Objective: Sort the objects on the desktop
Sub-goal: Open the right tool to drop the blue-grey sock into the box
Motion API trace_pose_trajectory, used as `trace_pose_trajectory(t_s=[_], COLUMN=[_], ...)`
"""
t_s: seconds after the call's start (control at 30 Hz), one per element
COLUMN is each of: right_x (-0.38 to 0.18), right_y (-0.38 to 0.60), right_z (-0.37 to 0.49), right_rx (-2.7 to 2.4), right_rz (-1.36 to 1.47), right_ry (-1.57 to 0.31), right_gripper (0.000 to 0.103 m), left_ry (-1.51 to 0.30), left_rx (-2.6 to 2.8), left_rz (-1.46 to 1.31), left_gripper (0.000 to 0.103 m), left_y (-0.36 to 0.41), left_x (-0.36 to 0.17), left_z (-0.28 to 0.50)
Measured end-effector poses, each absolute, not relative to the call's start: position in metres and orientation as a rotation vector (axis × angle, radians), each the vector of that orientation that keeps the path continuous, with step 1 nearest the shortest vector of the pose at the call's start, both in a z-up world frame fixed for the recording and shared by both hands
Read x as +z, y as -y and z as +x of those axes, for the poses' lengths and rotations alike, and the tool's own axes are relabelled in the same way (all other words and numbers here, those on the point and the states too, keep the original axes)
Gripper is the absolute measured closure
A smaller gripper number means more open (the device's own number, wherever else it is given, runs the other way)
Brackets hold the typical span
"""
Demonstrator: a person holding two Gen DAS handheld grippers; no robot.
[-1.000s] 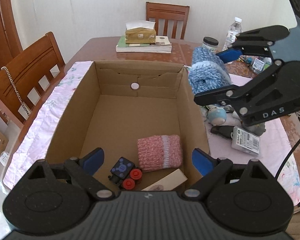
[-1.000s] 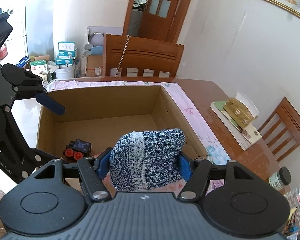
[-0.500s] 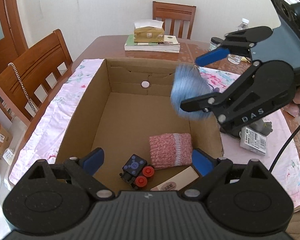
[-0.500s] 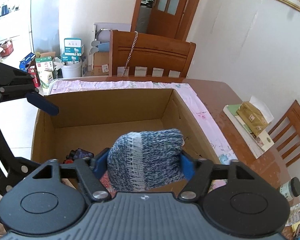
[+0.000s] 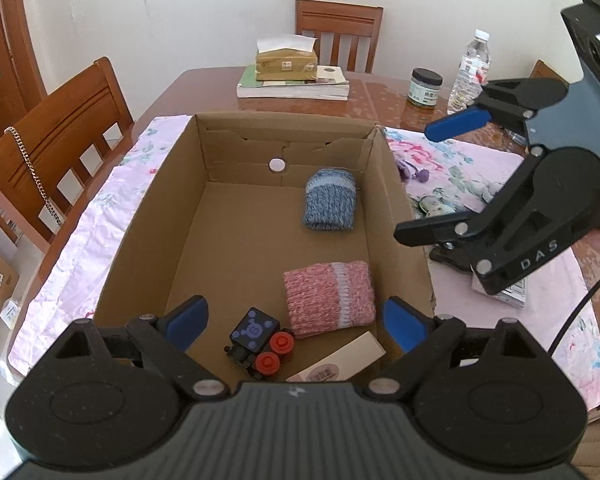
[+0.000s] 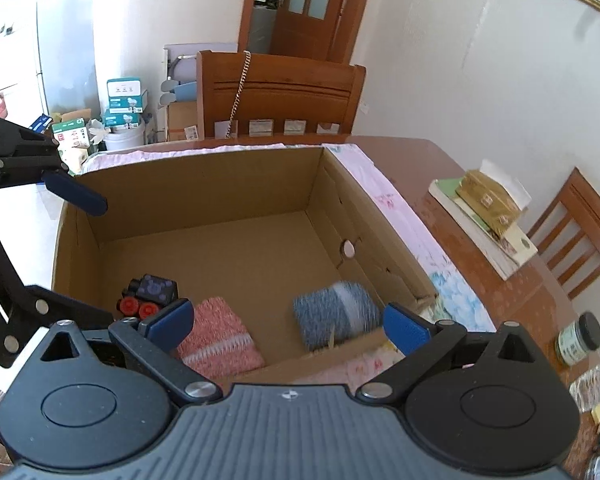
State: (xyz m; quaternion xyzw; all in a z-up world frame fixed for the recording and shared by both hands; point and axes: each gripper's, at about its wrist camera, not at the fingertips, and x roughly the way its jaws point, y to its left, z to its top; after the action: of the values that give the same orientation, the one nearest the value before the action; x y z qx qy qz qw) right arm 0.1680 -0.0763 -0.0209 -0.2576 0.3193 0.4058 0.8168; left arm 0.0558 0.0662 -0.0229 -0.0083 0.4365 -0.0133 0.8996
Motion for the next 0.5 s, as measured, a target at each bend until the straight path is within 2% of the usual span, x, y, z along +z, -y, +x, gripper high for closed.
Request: trace_pose_trajectory(t_s=[0.5], right_x=[-0.022], right_y=[0.113], right_z=[0.156], right_rx=[0.814], right_rz=[-0.474], right_ry=[-0.690], right_gripper=[0.000], left_ry=[-0.883], left_rx=[-0.035], left_rz=[-0.008], left_gripper=[0.008], left_y=[-0.050], left_x=[-0.014], left_z=[0.053])
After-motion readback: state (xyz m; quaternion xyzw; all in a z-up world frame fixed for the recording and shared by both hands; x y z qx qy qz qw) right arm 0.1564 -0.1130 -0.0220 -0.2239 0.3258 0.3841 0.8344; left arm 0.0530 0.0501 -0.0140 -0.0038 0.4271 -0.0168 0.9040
